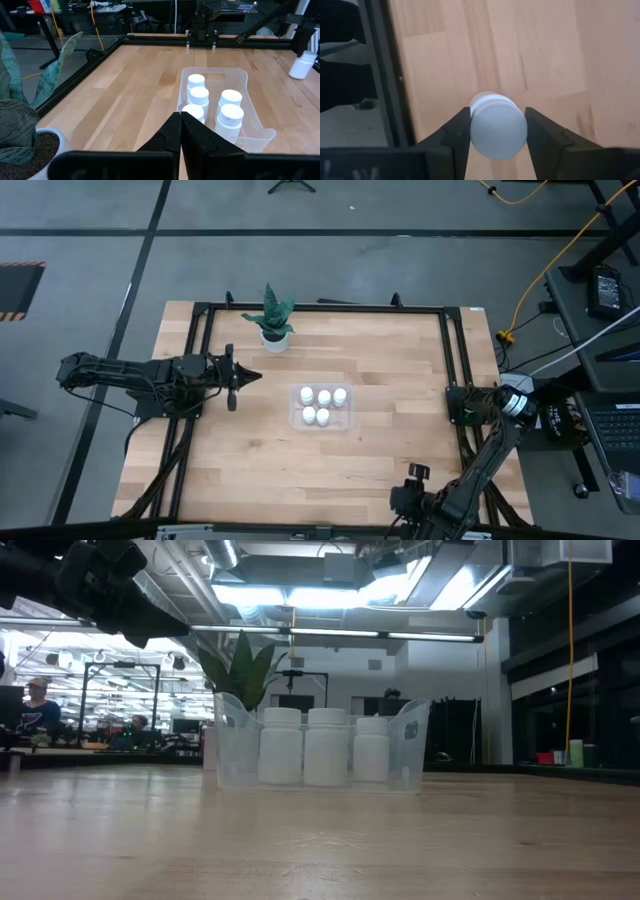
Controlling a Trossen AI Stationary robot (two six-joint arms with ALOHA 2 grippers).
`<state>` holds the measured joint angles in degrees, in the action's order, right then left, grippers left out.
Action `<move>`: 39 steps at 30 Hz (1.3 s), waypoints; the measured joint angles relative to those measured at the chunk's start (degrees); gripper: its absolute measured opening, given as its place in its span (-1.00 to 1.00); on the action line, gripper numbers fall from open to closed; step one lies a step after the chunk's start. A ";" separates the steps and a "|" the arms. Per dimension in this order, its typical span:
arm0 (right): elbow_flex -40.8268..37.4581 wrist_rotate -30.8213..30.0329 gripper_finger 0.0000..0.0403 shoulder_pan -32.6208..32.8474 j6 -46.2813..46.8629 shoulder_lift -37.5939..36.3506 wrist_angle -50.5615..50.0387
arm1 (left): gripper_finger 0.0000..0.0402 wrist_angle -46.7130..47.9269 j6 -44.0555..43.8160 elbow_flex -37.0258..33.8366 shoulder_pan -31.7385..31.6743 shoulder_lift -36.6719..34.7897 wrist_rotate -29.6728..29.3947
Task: Pick and place pill bottles into a basket
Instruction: Put the white medicine bottle into the transparent bin
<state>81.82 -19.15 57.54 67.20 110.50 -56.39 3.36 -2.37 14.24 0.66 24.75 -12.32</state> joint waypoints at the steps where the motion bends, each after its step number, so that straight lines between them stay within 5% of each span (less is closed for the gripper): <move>1: 0.00 -0.03 -0.25 -0.01 0.03 -0.21 -0.49 | -0.98 -0.01 0.01 0.00 0.00 -0.02 0.00; 16: 0.07 -5.84 -0.25 -1.83 -1.55 -7.20 -4.71 | -0.98 0.37 0.11 0.00 -0.02 0.00 0.00; 39: 0.09 -5.03 -0.25 -24.40 -42.82 -20.35 -3.89 | -0.97 0.37 0.11 0.00 0.00 -0.02 0.00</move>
<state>81.91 -24.18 33.14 24.38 90.14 -60.28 3.73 -2.26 14.24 0.66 24.73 -12.32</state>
